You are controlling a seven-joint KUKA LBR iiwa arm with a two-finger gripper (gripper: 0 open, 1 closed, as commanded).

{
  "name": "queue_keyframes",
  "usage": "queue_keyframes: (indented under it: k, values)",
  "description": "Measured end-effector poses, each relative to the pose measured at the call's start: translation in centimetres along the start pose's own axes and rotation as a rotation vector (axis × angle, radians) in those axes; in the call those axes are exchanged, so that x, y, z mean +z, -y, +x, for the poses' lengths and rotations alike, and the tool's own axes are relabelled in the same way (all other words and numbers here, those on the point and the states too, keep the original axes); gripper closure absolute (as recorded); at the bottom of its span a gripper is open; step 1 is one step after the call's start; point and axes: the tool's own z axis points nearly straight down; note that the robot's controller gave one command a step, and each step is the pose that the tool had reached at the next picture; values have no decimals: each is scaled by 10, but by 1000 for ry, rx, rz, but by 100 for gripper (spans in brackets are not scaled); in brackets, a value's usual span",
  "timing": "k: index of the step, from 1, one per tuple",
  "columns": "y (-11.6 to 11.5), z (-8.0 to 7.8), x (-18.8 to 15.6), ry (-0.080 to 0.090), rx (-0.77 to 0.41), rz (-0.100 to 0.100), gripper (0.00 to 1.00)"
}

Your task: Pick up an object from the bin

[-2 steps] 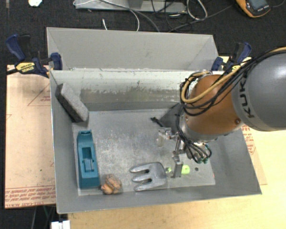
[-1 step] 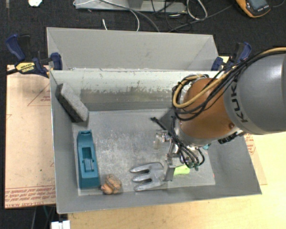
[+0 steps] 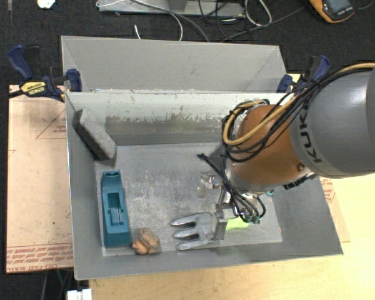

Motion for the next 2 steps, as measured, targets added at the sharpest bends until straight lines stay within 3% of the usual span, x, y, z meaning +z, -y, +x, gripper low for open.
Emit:
queue_keyframes:
  k: [1,2]
  values:
    - [-11,9,29,0,-113,0,0]
    - [-14,11,38,-2,-45,-1,0]
